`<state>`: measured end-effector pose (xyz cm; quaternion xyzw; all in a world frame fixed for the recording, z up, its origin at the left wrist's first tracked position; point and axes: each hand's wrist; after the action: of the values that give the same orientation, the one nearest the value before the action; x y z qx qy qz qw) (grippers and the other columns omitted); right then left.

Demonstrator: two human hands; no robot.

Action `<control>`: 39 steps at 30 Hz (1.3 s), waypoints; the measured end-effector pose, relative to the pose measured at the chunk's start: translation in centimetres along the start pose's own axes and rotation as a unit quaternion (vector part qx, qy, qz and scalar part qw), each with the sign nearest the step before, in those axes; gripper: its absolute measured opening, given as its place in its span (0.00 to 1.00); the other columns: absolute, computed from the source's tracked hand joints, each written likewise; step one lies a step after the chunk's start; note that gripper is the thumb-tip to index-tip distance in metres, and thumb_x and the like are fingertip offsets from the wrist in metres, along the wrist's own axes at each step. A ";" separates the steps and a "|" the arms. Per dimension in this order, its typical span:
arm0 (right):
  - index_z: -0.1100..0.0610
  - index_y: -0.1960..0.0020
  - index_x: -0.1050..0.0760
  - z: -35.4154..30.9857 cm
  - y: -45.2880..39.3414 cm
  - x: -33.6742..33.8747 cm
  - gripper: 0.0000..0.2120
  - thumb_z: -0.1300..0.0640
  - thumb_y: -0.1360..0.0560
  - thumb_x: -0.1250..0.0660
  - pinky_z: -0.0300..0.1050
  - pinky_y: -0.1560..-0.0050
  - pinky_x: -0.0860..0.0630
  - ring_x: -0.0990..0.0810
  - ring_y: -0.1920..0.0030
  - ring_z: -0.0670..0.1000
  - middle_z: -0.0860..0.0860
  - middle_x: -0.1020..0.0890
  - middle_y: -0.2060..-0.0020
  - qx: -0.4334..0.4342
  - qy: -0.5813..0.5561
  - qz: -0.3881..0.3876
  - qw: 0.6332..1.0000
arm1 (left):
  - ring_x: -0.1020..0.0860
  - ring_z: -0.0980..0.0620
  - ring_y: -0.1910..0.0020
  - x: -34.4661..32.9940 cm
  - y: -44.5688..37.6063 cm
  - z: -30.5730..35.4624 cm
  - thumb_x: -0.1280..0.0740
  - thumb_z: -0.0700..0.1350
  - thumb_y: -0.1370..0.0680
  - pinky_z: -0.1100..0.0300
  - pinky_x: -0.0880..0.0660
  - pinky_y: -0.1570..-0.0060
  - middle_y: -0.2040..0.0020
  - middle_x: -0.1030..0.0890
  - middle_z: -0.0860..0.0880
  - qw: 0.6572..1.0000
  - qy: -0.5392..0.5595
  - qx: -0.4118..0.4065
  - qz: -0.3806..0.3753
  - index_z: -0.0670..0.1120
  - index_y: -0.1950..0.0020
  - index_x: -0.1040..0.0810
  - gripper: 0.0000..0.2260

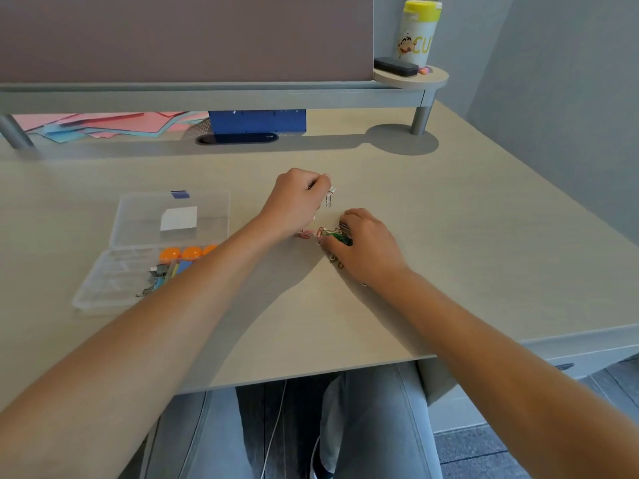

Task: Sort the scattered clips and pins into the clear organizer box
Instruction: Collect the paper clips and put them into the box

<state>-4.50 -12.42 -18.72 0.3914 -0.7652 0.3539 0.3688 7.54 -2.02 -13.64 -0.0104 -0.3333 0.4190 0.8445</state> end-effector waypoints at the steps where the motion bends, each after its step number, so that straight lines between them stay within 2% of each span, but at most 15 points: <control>1: 0.60 0.51 0.22 0.2 0.1 0.1 0.17 0.46 0.24 0.31 0.50 0.52 0.26 0.23 0.49 0.55 0.52 0.22 0.48 0.009 -0.007 0.006 1.000 | 0.28 0.48 0.70 0.0 0.1 0.0 0.40 0.46 0.17 0.62 0.37 0.73 0.80 0.39 0.55 1.000 0.000 -0.002 -0.002 0.47 0.72 0.41 0.23; 4: 0.60 0.43 0.20 0.7 0.7 0.8 0.15 0.51 0.24 0.31 0.45 0.46 0.26 0.22 0.45 0.55 0.52 0.21 0.45 0.019 -0.024 0.014 0.999 | 0.28 0.47 0.69 -0.1 0.5 -0.2 0.40 0.47 0.17 0.67 0.36 0.78 0.77 0.38 0.53 1.000 -0.005 -0.006 -0.007 0.46 0.72 0.40 0.23; 7: 0.56 0.33 0.25 0.9 1.8 1.8 0.27 0.39 0.24 0.34 0.42 0.42 0.30 0.26 0.37 0.51 0.49 0.25 0.37 -0.026 -0.012 0.033 0.999 | 0.30 0.48 0.69 0.0 0.8 -0.4 0.40 0.46 0.18 0.67 0.37 0.77 0.73 0.38 0.46 0.999 -0.023 -0.019 -0.018 0.44 0.70 0.39 0.21; 9: 0.54 0.33 0.27 1.0 2.5 2.2 0.35 0.29 0.26 0.40 0.49 0.40 0.30 0.28 0.36 0.54 0.50 0.26 0.38 -0.048 0.095 0.057 0.993 | 0.33 0.49 0.70 0.1 1.0 -0.4 0.40 0.46 0.18 0.66 0.38 0.76 0.72 0.37 0.44 0.999 -0.026 -0.020 -0.025 0.44 0.70 0.39 0.21; 11: 0.52 0.35 0.27 0.7 2.8 2.4 0.41 0.21 0.30 0.48 0.53 0.42 0.30 0.28 0.41 0.56 0.51 0.26 0.42 -0.064 0.194 0.052 0.978 | 0.34 0.50 0.70 0.2 1.2 -0.4 0.39 0.46 0.18 0.60 0.40 0.73 0.72 0.37 0.44 0.999 -0.029 -0.020 -0.027 0.44 0.70 0.39 0.21; 14: 0.51 0.40 0.29 0.2 2.1 2.0 0.42 0.18 0.33 0.52 0.53 0.50 0.28 0.27 0.46 0.56 0.52 0.28 0.46 -0.074 0.227 0.033 0.971 | 0.34 0.51 0.69 0.5 1.6 -0.3 0.39 0.46 0.19 0.56 0.42 0.69 0.72 0.37 0.45 0.999 -0.025 -0.016 -0.026 0.43 0.69 0.39 0.20; 16: 0.52 0.44 0.31 -0.3 1.5 2.0 0.36 0.21 0.31 0.48 0.51 0.55 0.30 0.28 0.52 0.56 0.51 0.30 0.49 -0.064 0.225 0.022 0.972 | 0.35 0.54 0.73 0.7 2.0 -0.1 0.39 0.45 0.19 0.57 0.41 0.70 0.72 0.37 0.44 0.999 -0.025 -0.018 -0.024 0.43 0.70 0.39 0.20; 18: 0.53 0.46 0.33 -0.5 0.9 2.0 0.28 0.28 0.25 0.45 0.49 0.59 0.33 0.29 0.57 0.57 0.51 0.31 0.53 -0.034 0.230 0.012 0.973 | 0.38 0.54 0.75 1.0 2.4 0.0 0.39 0.45 0.18 0.62 0.40 0.73 0.72 0.36 0.44 0.999 -0.021 -0.019 -0.025 0.43 0.70 0.38 0.20; 20: 0.54 0.48 0.34 -0.6 0.5 2.0 0.20 0.37 0.20 0.46 0.48 0.63 0.35 0.25 0.60 0.58 0.51 0.30 0.56 0.008 0.247 0.013 0.969 | 0.39 0.52 0.73 1.4 2.7 0.0 0.39 0.44 0.18 0.64 0.39 0.74 0.71 0.36 0.43 0.999 -0.018 -0.018 -0.022 0.40 0.69 0.38 0.20; 22: 0.54 0.50 0.35 -0.4 0.2 2.0 0.15 0.43 0.17 0.47 0.48 0.65 0.35 0.21 0.60 0.61 0.53 0.27 0.58 0.048 0.268 0.018 0.962 | 0.38 0.51 0.71 1.7 2.9 -0.2 0.39 0.45 0.18 0.61 0.40 0.73 0.71 0.36 0.43 1.000 -0.018 -0.016 -0.018 0.38 0.68 0.38 0.21; 25: 0.56 0.48 0.32 -0.5 -0.2 2.2 0.14 0.46 0.16 0.47 0.48 0.65 0.34 0.20 0.58 0.62 0.54 0.22 0.58 0.070 0.293 0.004 0.954 | 0.36 0.50 0.70 2.2 3.2 -0.3 0.39 0.45 0.19 0.57 0.41 0.70 0.72 0.35 0.42 1.000 -0.019 -0.014 -0.013 0.38 0.69 0.39 0.21; 28: 0.55 0.52 0.37 -0.7 -0.1 2.6 0.11 0.49 0.18 0.41 0.48 0.65 0.34 0.23 0.61 0.61 0.53 0.25 0.62 0.067 0.293 -0.021 0.954 | 0.35 0.50 0.69 2.6 3.6 -0.1 0.40 0.45 0.18 0.57 0.41 0.68 0.72 0.38 0.44 1.000 -0.021 -0.013 -0.013 0.41 0.69 0.40 0.21; 30: 0.55 0.52 0.38 -0.8 -0.2 2.8 0.11 0.51 0.20 0.38 0.47 0.64 0.34 0.28 0.63 0.60 0.52 0.28 0.63 0.056 0.287 -0.031 0.956 | 0.36 0.50 0.68 2.9 3.8 -0.1 0.40 0.44 0.19 0.57 0.42 0.68 0.71 0.39 0.44 1.000 -0.020 -0.008 -0.013 0.39 0.68 0.40 0.20; 34: 0.57 0.52 0.34 -1.2 -0.2 3.3 0.09 0.54 0.15 0.48 0.49 0.63 0.34 0.29 0.63 0.60 0.54 0.29 0.64 0.015 0.250 0.001 0.968 | 0.39 0.51 0.70 3.7 4.6 0.3 0.40 0.44 0.19 0.59 0.42 0.74 0.70 0.37 0.43 1.000 -0.028 -0.007 -0.003 0.36 0.68 0.39 0.20; 39: 0.58 0.56 0.32 -2.5 -0.1 4.1 0.09 0.58 0.17 0.44 0.48 0.63 0.35 0.27 0.59 0.61 0.58 0.25 0.61 -0.060 0.140 0.012 0.988 | 0.39 0.50 0.71 4.9 5.6 0.2 0.40 0.45 0.18 0.60 0.41 0.75 0.70 0.35 0.43 0.999 -0.039 -0.009 0.012 0.33 0.67 0.37 0.21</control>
<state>-5.43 -11.78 -14.00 0.3063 -0.7305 0.3630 0.4908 5.57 5.06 -12.49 -0.0053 -0.3694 0.4267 0.8255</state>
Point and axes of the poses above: each hand's wrist, its own y-axis away from the middle knuckle, its own x-axis out of the back of the hand, z = x × y
